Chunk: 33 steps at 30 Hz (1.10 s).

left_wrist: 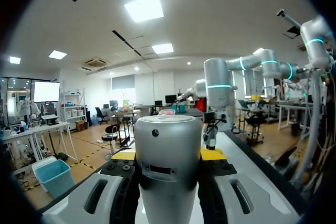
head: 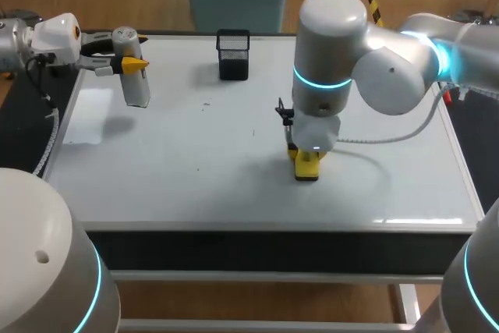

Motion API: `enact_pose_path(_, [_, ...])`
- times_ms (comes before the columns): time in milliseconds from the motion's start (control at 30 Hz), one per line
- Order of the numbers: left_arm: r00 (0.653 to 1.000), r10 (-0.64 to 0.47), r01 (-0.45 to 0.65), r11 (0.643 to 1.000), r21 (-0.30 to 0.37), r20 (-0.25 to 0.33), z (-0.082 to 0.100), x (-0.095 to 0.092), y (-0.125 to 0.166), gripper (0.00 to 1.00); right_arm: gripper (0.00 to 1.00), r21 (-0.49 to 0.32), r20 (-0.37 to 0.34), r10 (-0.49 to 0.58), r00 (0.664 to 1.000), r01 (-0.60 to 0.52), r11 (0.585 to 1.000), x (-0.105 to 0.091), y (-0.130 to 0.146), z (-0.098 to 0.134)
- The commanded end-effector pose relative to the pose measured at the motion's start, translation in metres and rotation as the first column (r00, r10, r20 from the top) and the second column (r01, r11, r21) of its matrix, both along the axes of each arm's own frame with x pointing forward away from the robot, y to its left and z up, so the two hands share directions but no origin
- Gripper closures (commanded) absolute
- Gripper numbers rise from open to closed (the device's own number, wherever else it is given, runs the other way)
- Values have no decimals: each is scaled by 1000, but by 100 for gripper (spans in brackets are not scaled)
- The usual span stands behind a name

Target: Pick up the inspection probe, press it on each red-marked spot on the whiteboard one by one, put down the probe, pick up the eraser, and wipe off all the red marks.

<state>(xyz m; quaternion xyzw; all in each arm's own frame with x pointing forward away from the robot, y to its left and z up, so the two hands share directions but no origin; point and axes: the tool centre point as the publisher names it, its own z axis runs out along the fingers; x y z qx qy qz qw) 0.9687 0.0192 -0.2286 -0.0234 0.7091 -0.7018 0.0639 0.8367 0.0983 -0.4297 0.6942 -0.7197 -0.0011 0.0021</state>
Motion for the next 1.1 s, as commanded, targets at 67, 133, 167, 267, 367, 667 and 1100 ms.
enact_pose_path(67, [1000, -1, 1, 1000, 2, -1, 2, 0, 0, 100, 100, -3, 11, -10, 1000, 10, 1000, -1, -19, 4])
enact_pose_path(133, [1000, -1, 1, 1000, 2, -1, 2, 0, 0, 100, 100, -6, 13, -13, 1000, 13, 1000, 0, -24, 6])
enact_pose_path(167, [1000, -1, 1, 1000, 2, -1, 2, 0, 0, 100, 100, -7, 14, -15, 1000, 15, 1000, 0, -26, 7])
enact_pose_path(267, [1000, -1, 1, 1000, 2, -1, 2, 0, 0, 100, 100, -4, 18, -18, 1000, 18, 1000, 1, -30, 11])
enact_pose_path(367, [1000, -1, 1, 1000, 2, -1, 2, 0, 0, 100, 100, 14, 17, 7, 1000, -7, 1000, 4, -32, 21])
enact_pose_path(667, [1000, -1, 1, 1000, 2, -1, 2, 0, 0, 100, 100, 21, 59, 82, 995, -83, 996, 16, -40, 65])
enact_pose_path(1100, [1000, -1, 1, 1000, 2, -1, 2, 0, 0, 100, 100, 31, 66, 70, 995, -72, 997, 19, -43, 70])
